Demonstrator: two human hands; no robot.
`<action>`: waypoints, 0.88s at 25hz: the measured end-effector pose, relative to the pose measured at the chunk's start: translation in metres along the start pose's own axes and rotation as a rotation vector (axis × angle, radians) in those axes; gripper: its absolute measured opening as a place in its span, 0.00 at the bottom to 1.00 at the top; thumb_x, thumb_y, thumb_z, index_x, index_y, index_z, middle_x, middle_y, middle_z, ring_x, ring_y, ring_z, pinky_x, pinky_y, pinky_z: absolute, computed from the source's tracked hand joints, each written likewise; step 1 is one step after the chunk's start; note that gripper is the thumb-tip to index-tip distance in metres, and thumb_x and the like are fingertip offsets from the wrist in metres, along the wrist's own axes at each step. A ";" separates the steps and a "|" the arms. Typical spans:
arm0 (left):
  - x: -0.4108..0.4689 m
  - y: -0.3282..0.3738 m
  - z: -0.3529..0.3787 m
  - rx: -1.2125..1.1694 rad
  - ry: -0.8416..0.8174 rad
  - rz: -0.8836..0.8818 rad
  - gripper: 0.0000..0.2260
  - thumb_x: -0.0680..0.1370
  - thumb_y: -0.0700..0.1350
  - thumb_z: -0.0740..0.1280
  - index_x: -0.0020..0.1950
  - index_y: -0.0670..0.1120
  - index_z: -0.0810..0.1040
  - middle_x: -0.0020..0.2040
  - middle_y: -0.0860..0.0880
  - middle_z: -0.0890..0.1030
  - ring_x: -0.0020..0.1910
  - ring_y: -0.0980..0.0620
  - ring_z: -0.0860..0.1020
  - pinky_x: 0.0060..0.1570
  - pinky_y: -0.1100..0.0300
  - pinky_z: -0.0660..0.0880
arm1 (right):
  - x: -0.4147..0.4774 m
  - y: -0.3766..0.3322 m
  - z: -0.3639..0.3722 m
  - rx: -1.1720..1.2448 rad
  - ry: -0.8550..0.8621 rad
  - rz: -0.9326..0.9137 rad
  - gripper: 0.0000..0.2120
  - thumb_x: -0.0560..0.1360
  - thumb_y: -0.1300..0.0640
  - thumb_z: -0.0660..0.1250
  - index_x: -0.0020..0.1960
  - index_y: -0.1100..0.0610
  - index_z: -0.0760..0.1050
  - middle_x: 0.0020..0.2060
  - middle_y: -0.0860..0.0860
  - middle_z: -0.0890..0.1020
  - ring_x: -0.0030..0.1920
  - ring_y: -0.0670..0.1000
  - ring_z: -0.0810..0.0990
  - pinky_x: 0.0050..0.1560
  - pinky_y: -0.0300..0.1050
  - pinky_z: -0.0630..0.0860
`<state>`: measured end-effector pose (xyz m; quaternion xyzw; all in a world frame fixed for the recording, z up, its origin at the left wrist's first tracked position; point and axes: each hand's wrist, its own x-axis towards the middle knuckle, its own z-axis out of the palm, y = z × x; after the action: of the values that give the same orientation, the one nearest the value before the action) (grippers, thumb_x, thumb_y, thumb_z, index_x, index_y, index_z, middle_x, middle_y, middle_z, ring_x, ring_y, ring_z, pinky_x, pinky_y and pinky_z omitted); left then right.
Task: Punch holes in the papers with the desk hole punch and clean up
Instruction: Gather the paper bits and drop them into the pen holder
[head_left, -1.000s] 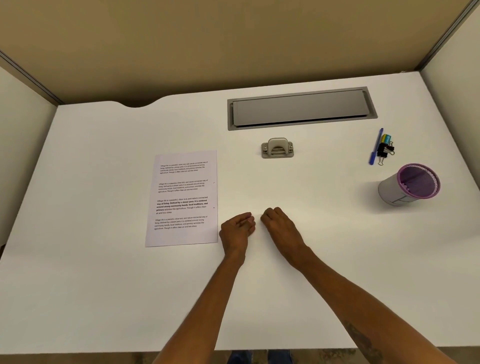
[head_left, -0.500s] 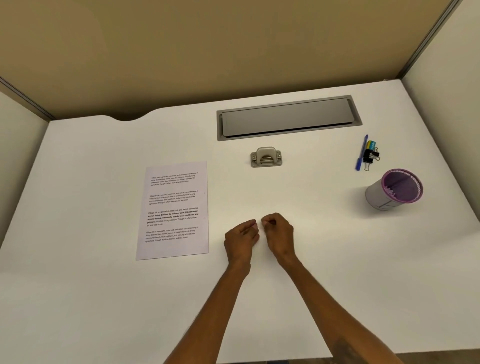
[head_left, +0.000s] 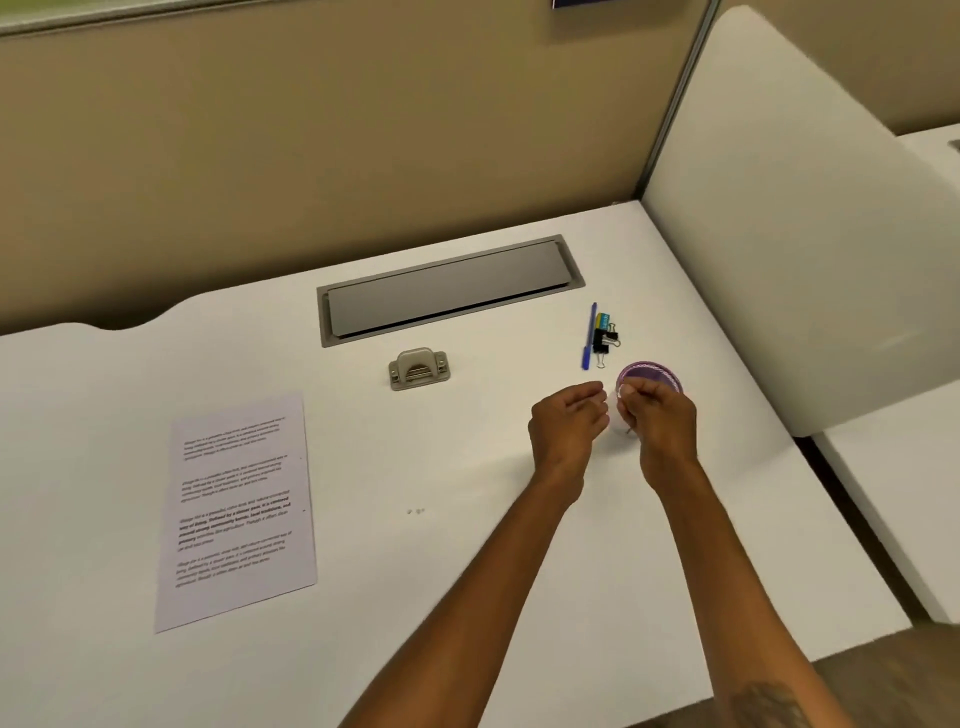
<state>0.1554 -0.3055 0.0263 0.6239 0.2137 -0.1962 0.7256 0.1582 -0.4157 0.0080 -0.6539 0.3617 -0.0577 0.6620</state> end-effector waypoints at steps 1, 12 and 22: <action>0.004 0.000 0.017 0.068 -0.005 -0.006 0.13 0.77 0.37 0.69 0.62 0.42 0.81 0.59 0.44 0.83 0.57 0.46 0.82 0.61 0.52 0.79 | 0.011 -0.002 -0.011 -0.132 0.058 -0.047 0.08 0.76 0.66 0.69 0.54 0.62 0.81 0.53 0.58 0.83 0.52 0.53 0.80 0.59 0.48 0.79; 0.029 -0.022 0.056 0.396 0.108 0.069 0.11 0.79 0.41 0.68 0.60 0.42 0.83 0.57 0.43 0.84 0.54 0.46 0.83 0.60 0.51 0.79 | 0.051 0.002 -0.033 -0.716 0.071 -0.349 0.07 0.76 0.63 0.71 0.52 0.64 0.84 0.51 0.61 0.85 0.53 0.60 0.83 0.57 0.50 0.78; 0.010 -0.028 -0.029 0.190 0.136 0.103 0.08 0.76 0.38 0.69 0.53 0.45 0.85 0.47 0.48 0.86 0.41 0.53 0.83 0.54 0.56 0.82 | -0.002 0.014 0.006 -0.538 0.107 -0.473 0.11 0.78 0.63 0.65 0.57 0.61 0.82 0.53 0.56 0.85 0.54 0.54 0.82 0.57 0.42 0.76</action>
<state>0.1462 -0.2814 -0.0056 0.7119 0.2106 -0.1355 0.6561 0.1544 -0.4074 -0.0042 -0.8664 0.2367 -0.1461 0.4146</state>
